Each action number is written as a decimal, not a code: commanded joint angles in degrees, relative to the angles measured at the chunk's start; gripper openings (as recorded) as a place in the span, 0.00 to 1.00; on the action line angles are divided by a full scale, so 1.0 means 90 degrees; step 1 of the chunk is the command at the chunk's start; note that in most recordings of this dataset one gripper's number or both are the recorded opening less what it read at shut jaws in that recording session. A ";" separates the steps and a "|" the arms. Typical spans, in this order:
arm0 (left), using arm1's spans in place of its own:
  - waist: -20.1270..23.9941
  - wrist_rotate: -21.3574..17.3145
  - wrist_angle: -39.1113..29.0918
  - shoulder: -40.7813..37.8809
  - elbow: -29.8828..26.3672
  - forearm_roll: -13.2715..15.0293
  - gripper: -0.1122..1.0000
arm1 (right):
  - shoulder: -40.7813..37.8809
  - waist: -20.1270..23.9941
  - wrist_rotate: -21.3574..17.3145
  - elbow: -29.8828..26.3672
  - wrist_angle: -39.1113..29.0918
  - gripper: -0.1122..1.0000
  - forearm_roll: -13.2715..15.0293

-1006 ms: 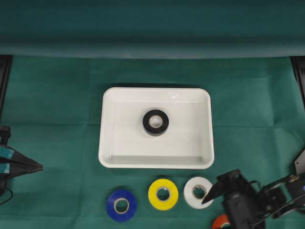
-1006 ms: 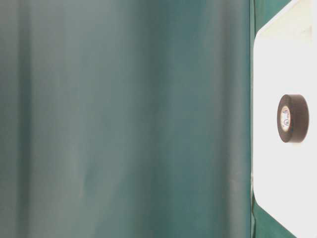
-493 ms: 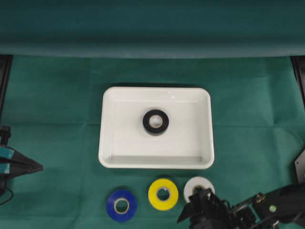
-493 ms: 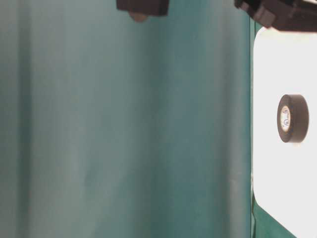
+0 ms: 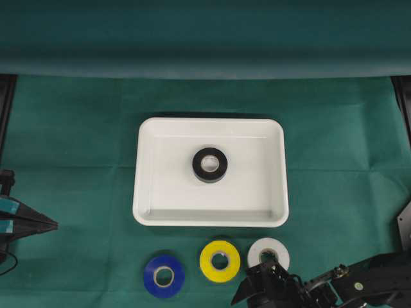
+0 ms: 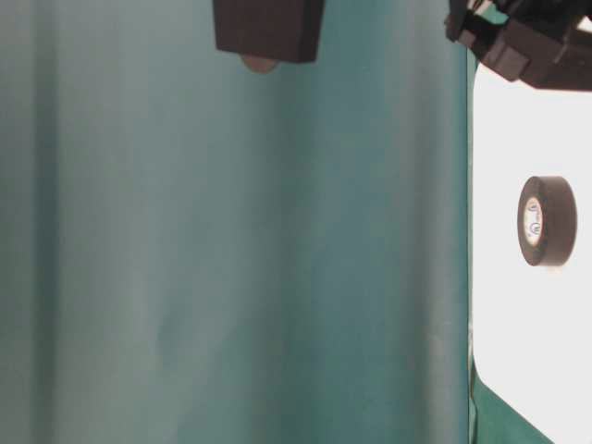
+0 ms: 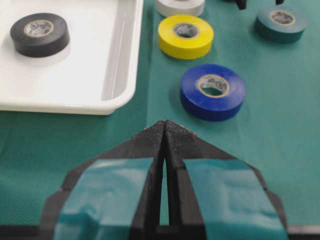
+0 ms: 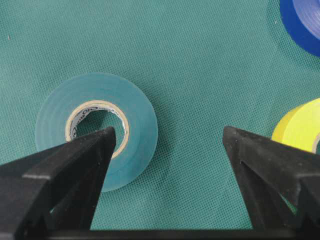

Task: Put the tape into the white case with the right arm.
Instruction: 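Close the right gripper on the teal tape roll and lift it, then carry the teal tape over the tray beside the black roll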

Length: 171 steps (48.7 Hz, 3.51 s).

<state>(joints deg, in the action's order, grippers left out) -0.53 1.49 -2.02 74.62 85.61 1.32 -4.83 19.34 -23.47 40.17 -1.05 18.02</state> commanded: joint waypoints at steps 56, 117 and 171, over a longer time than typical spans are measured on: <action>-0.0010 -0.0010 0.0029 -0.0059 -0.0068 0.0010 0.10 | -0.0664 0.0107 -0.0020 -0.0742 -0.0654 0.24 0.0000; -0.0010 -0.0010 0.0039 -0.0059 -0.0068 0.0010 0.10 | 0.0186 -0.0439 -0.0576 -0.1006 -0.2246 0.11 0.0000; -0.0010 -0.0010 0.0039 -0.0059 -0.0059 0.0010 0.10 | 0.0811 -0.4131 -0.0508 -0.0430 -0.2109 0.11 0.1230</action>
<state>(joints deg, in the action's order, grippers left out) -0.53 1.41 -2.02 74.62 85.69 1.32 1.93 -16.79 -28.13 36.91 -21.01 28.39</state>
